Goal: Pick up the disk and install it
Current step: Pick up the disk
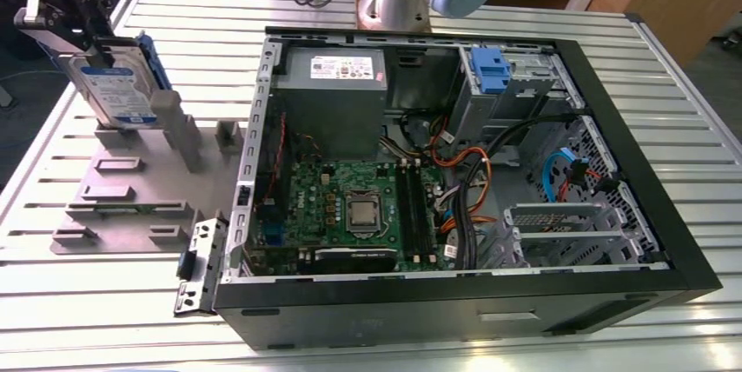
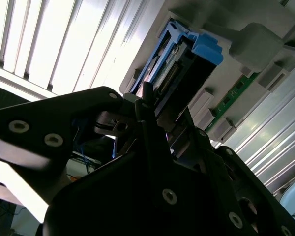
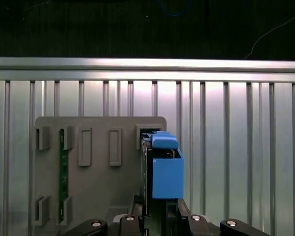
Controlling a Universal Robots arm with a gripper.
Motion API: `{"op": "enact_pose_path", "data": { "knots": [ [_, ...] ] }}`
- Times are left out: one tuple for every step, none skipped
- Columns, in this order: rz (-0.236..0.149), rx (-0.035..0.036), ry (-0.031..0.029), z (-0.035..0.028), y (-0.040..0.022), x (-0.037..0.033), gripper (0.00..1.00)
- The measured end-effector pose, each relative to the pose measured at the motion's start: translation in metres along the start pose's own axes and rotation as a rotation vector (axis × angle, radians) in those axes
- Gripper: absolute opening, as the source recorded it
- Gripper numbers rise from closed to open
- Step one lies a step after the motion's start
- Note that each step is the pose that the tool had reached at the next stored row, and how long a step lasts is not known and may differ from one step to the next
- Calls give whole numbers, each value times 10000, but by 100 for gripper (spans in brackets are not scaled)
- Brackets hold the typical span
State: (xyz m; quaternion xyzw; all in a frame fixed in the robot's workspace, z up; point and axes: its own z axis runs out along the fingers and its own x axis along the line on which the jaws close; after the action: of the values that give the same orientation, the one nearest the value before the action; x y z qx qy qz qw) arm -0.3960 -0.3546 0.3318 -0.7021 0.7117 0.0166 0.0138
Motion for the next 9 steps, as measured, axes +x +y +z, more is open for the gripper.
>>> {"op": "enact_pose_path", "data": {
  "knots": [
    [-1,0,-1,-1,0,0,35],
    [0,-1,0,-3,0,0,35],
    [0,-2,0,-5,0,0,35],
    [0,-2,1,-6,0,0,35],
    [0,-3,1,-7,0,0,35],
    [-1,-3,1,-8,0,0,35],
    [-1,-2,1,-8,0,0,35],
    [0,-2,1,-9,0,0,35],
    [0,-3,1,-11,0,0,35]
  ]
}}
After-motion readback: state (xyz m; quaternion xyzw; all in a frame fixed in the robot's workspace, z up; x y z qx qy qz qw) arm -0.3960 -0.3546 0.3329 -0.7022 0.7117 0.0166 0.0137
